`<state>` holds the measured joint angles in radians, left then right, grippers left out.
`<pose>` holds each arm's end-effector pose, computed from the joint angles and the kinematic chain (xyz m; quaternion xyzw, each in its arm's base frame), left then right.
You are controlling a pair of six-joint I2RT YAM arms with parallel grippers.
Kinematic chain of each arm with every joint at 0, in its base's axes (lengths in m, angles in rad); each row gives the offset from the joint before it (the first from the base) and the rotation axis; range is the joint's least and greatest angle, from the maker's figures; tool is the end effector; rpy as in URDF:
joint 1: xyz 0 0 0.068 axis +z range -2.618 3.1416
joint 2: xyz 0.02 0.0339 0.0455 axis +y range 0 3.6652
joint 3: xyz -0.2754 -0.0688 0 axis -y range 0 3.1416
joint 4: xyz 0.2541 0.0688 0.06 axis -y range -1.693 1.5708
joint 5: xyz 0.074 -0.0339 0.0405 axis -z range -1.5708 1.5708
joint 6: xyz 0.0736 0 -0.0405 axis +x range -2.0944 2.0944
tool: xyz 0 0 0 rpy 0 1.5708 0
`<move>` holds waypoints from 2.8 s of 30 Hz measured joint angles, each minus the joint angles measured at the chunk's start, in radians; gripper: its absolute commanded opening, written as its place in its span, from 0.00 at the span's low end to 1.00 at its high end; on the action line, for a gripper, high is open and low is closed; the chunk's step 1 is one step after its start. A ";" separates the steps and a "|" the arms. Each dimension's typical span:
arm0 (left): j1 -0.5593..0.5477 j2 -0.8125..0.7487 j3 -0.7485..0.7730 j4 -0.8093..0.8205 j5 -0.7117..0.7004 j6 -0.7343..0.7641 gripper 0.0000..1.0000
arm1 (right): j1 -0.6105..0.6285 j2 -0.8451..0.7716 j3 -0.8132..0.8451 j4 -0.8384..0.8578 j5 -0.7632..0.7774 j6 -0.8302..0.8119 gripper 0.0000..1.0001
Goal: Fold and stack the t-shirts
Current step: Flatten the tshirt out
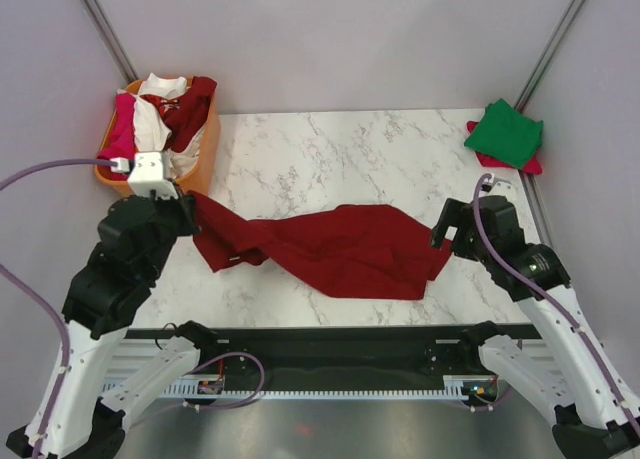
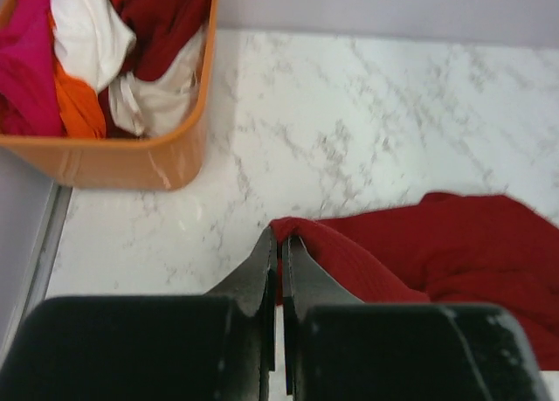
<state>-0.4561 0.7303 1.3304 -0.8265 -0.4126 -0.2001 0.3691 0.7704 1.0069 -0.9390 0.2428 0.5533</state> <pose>0.1283 -0.0301 0.4585 -0.0287 0.7759 -0.0447 0.6286 0.1615 0.0435 0.3292 0.1335 0.8921 0.0874 0.4228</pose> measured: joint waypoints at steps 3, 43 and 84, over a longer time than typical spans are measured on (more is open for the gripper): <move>0.000 -0.026 -0.144 -0.010 -0.001 -0.012 0.02 | 0.000 0.044 -0.074 0.030 -0.001 0.020 0.98; 0.000 0.046 -0.446 0.013 0.031 -0.099 0.02 | 0.131 0.691 -0.305 0.696 -0.306 0.066 0.52; 0.000 0.032 -0.446 0.013 0.034 -0.099 0.02 | 0.225 0.736 -0.138 0.451 -0.084 0.008 0.36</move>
<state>-0.4561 0.7624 0.8841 -0.8131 -0.3790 -0.2993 0.5941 1.5066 0.8688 -0.4877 0.1593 0.5610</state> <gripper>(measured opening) 0.037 0.388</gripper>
